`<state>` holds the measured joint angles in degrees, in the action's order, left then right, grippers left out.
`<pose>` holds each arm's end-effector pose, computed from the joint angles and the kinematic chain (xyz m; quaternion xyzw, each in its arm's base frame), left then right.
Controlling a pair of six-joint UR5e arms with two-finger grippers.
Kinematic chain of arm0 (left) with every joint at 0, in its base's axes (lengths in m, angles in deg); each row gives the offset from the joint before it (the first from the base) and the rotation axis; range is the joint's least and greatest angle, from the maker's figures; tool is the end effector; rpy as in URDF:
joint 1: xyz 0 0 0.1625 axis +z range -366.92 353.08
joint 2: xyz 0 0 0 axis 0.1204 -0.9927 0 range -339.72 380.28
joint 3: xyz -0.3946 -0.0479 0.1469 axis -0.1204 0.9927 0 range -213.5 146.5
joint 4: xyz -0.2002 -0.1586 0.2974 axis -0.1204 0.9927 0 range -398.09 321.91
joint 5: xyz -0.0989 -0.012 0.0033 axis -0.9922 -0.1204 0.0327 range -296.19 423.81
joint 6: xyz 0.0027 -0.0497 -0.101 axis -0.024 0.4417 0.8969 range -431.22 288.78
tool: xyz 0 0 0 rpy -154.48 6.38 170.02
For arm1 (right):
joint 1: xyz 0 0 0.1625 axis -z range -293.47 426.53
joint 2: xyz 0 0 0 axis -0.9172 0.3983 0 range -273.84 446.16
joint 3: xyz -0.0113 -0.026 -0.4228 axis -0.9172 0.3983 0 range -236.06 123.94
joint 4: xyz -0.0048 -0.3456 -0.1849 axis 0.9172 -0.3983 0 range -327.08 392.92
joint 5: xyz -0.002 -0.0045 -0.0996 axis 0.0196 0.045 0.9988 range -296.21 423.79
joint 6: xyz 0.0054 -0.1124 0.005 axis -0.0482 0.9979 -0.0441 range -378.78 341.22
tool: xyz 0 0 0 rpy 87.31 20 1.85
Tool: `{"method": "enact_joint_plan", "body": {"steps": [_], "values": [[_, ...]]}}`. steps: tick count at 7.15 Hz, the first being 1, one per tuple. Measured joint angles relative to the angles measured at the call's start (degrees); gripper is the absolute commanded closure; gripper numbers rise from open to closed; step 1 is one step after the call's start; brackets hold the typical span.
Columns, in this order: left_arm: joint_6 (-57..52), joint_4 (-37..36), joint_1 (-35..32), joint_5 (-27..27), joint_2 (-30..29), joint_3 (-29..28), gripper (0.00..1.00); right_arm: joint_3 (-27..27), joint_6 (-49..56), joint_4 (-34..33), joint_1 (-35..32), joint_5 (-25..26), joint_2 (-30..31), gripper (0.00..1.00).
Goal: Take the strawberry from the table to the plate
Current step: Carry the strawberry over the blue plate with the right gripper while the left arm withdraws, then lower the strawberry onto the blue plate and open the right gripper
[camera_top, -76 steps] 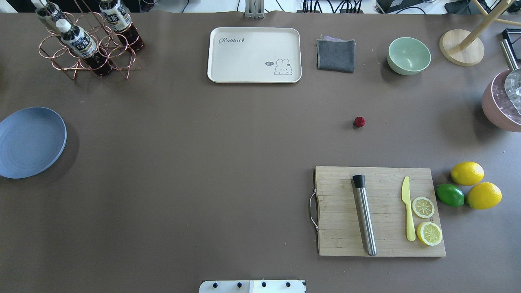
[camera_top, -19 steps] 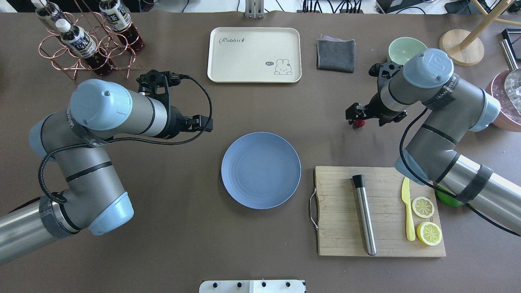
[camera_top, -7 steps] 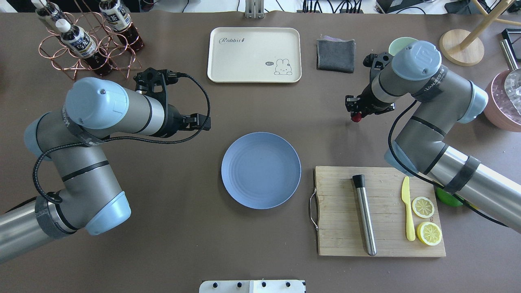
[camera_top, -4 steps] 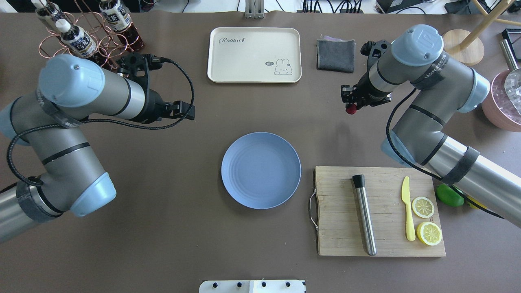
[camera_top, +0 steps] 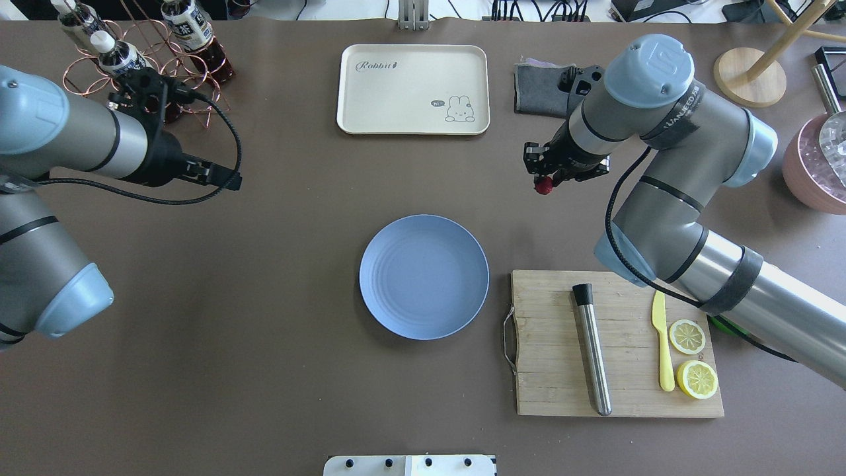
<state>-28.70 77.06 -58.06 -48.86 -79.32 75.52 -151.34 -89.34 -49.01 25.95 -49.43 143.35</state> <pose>0.2668 -0.4746 0.3847 0.2220 0.4220 0.0609 0.8769 -0.4462 -0.4990 0.2910 0.0317 -0.4251 0.0877 0.9003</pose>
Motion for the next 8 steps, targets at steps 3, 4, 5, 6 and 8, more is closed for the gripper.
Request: {"method": "enact_joint_plan", "body": {"steps": [3,4,5,6,8], "values": [[-0.67,9.49,-8.58,-9.22,9.7,-0.38,0.02,-0.19,-2.59,-4.62,7.09,5.0,-6.13,1.0],[-0.72,9.98,-11.82,-13.47,10.9,-0.72,0.02,0.2,-2.61,-4.75,8.87,6.54,-6.7,1.0],[-0.75,10.12,-13.57,-15.49,11.93,-0.93,0.02,0.78,-2.59,-4.58,10.36,7.67,-6.88,1.0],[-0.81,10.12,-14.23,-16.16,12.73,-1.17,0.02,1.2,-2.57,-4.46,11.79,8.62,-6.95,1.0],[-5.91,9.96,-15.65,-16.42,13.85,-2.29,0.02,2.2,-2.52,-4.07,14.53,10.89,-7.12,1.0]]}}
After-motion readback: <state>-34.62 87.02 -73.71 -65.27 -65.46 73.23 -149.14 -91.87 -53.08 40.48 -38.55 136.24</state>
